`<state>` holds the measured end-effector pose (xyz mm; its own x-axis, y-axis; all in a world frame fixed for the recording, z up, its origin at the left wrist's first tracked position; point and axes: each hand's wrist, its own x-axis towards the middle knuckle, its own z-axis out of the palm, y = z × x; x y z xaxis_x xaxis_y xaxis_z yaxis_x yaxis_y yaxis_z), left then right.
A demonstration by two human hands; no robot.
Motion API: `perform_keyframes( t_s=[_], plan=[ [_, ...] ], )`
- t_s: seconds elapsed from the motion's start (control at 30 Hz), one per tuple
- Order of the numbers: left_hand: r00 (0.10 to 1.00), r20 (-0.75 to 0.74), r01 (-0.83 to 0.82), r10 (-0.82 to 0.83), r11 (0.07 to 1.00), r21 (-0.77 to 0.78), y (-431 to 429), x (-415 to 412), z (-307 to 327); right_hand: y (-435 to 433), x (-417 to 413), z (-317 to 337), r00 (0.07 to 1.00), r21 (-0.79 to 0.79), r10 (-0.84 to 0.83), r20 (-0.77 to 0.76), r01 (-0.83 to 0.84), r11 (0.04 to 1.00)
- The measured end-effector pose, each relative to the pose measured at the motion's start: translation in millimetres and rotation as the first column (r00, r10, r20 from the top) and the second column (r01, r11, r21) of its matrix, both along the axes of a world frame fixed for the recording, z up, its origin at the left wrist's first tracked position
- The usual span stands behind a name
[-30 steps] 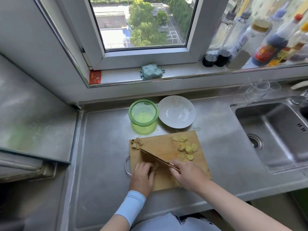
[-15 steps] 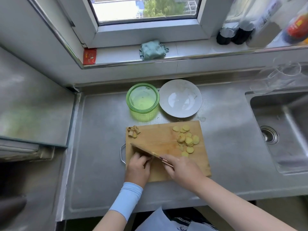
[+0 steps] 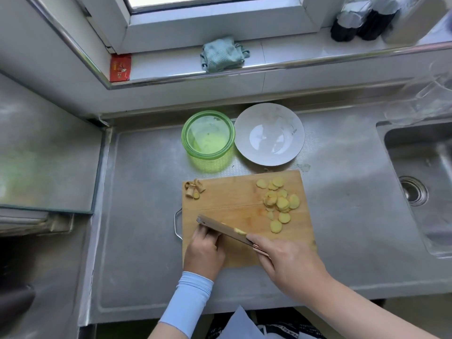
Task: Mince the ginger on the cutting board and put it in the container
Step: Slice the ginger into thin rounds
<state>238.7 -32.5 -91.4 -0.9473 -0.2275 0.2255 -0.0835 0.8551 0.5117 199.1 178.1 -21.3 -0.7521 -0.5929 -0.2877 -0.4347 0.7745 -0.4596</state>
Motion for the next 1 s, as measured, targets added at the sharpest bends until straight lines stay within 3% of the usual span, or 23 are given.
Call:
perform_keyframes(
  t_s=[0.27, 0.53, 1.0],
  plan=[
    [1.000, -0.031, 0.005, -0.005, 1.000, -0.011, 1, 1, 5, 0, -2, 8, 0.997, 0.060, 0.007, 0.077, -0.011, 0.998],
    [0.998, 0.043, -0.050, 0.048, 0.998, 0.048, 5, -1, 11, -3, -9, 18, 0.988, 0.081, -0.016, 0.152, 0.004, 0.997],
    [0.996, 0.049, -0.074, 0.069, 0.991, 0.108, 5, -3, 13, -6, -15, 27, 0.990, 0.067, -0.009, 0.143, -0.001, 0.998]
  ],
)
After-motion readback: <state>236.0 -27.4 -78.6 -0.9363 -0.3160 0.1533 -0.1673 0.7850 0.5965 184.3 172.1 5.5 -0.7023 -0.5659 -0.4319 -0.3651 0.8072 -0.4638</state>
